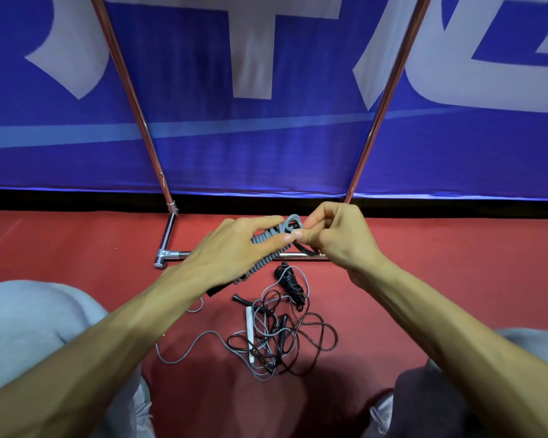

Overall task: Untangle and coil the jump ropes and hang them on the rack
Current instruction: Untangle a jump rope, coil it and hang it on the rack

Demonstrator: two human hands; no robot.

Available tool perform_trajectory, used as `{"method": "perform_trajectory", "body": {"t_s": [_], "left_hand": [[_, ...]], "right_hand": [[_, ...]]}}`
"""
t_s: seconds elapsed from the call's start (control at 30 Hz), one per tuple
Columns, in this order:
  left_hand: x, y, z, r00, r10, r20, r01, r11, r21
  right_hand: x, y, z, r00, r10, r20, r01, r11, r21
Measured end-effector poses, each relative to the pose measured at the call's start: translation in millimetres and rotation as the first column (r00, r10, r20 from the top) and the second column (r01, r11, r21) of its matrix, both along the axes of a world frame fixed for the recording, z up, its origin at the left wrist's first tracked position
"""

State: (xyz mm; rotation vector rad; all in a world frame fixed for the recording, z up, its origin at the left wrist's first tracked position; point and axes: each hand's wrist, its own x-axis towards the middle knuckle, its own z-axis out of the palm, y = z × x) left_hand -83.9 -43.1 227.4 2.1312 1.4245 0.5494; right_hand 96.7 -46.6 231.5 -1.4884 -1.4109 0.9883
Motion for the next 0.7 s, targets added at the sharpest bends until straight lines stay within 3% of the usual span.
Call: {"method": "perform_trajectory", "body": {"t_s": [0.3, 0.43, 0.7], "left_hand": [[2, 2, -9, 1.0, 0.012, 0.021, -0.012, 1.0, -0.005], [4, 0, -9, 0.979, 0.149, -0.14, -0.128, 0.981, 0.149], [9, -7, -10, 0.987, 0.147, -0.063, -0.128, 0.963, 0.236]], "right_hand": [[1, 0, -1, 0.999, -0.015, 0.048, 0.017, 0.999, -0.04], [0, 1, 4, 0.985, -0.032, 0.172, 0.033, 0.999, -0.001], [-3, -1, 8, 0.941, -0.086, 0.327, 0.064, 0.995, 0.079]]}}
